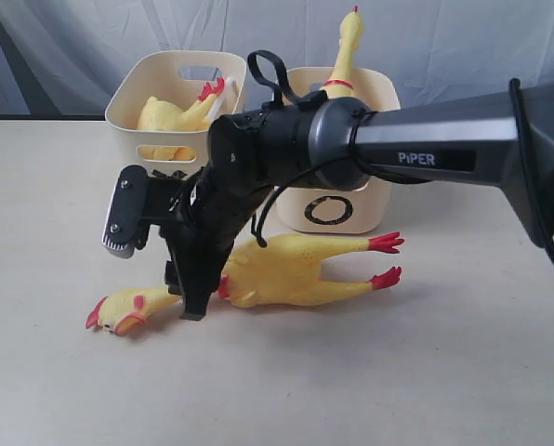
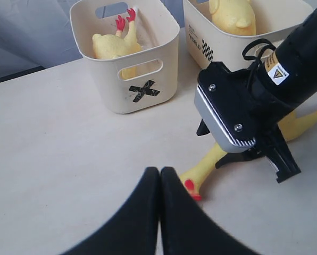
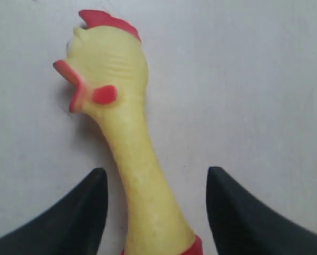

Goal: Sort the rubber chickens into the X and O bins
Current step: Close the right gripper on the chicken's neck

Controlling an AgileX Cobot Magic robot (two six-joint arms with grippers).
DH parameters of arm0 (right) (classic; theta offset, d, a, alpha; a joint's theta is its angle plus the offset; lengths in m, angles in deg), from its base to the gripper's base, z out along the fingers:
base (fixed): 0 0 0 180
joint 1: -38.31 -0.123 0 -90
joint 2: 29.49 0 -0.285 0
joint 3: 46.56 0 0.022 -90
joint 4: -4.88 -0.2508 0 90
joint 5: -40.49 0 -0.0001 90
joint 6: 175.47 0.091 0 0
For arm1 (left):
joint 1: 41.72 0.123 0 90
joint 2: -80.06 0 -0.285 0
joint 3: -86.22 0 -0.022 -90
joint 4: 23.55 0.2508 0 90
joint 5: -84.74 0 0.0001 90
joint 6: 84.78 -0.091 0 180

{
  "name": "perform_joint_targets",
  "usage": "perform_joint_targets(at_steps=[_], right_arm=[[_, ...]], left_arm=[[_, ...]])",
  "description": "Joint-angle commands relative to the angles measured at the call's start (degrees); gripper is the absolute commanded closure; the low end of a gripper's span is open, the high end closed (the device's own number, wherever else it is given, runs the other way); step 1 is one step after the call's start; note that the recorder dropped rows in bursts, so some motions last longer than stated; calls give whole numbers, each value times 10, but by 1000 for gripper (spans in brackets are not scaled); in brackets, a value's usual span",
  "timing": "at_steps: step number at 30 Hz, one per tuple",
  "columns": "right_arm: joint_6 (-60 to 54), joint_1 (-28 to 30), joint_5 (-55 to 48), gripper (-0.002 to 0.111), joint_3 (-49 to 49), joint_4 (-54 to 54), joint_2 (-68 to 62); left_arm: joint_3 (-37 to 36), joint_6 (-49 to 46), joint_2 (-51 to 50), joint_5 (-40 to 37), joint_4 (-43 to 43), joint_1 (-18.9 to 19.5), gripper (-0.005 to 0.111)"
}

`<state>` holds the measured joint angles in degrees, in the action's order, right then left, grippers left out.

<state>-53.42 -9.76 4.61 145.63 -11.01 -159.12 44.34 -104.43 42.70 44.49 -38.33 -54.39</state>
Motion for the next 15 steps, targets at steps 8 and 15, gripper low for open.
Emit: perform_joint_targets(at_steps=[8,15], right_arm=[[-128,0,7,55,-1,3,-23],[-139,0,32,55,-1,12,-31]], left_arm=[[-3,0,3,1,1,0,107],[-3,0,3,0,1,0,107]])
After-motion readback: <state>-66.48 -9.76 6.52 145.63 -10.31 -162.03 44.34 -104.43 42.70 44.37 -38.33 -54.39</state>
